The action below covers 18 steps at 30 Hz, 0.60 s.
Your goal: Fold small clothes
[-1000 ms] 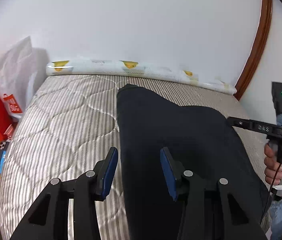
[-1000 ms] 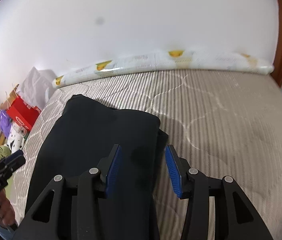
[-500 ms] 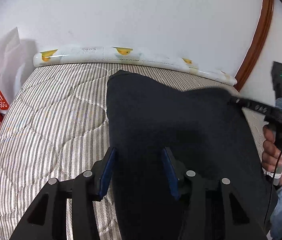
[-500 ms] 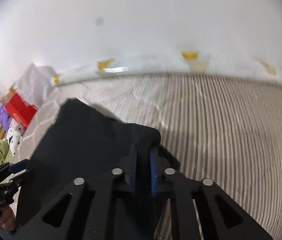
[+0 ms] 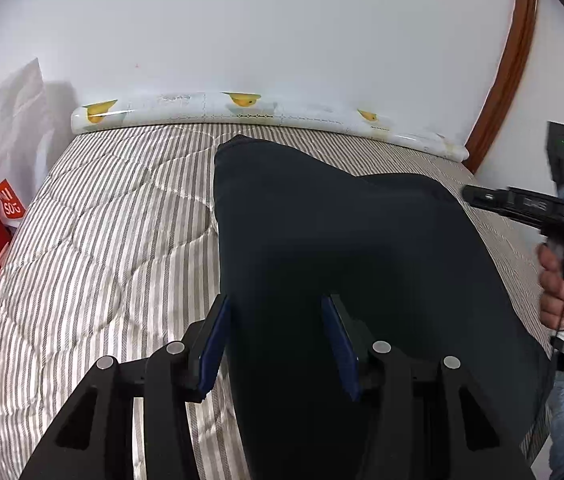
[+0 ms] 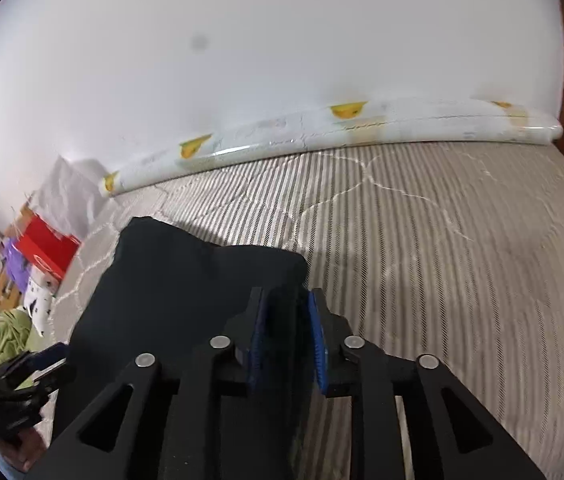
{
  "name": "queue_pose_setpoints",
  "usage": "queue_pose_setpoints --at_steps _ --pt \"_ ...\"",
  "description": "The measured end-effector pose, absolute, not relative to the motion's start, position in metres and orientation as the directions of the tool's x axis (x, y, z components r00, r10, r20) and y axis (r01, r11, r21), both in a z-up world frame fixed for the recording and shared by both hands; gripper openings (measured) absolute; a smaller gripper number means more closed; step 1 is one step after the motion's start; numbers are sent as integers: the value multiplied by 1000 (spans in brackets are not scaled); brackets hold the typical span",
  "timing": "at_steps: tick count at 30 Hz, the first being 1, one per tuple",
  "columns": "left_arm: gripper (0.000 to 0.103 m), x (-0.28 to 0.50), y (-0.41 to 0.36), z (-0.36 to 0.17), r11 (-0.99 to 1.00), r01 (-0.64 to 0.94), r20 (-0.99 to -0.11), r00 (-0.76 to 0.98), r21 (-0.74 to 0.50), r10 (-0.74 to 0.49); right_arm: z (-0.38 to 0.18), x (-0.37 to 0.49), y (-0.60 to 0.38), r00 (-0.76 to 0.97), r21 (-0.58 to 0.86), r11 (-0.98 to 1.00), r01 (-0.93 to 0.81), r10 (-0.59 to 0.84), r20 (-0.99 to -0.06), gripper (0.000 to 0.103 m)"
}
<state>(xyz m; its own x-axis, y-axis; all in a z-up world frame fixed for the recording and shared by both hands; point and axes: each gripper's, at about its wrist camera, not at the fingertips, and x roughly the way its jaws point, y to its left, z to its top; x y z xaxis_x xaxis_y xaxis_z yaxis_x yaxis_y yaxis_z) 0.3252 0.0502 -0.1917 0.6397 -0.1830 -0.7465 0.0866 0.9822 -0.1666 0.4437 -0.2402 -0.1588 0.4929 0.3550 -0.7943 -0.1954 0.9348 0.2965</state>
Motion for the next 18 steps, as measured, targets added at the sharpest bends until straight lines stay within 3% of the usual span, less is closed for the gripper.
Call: queue_pose_setpoints --at_steps 3,12,18 --pt "46 316 49 -192 980 86 -745 638 -180 -193 -146 412 -252 496 282 936 -212 351 -794 34" --pt "46 287 40 -190 982 89 -746 639 -168 -185 -143 321 -247 419 257 919 -299 369 -830 34" --pt "46 274 42 -191 982 84 -750 635 -172 -186 -158 303 -250 396 279 925 -259 365 -842 34"
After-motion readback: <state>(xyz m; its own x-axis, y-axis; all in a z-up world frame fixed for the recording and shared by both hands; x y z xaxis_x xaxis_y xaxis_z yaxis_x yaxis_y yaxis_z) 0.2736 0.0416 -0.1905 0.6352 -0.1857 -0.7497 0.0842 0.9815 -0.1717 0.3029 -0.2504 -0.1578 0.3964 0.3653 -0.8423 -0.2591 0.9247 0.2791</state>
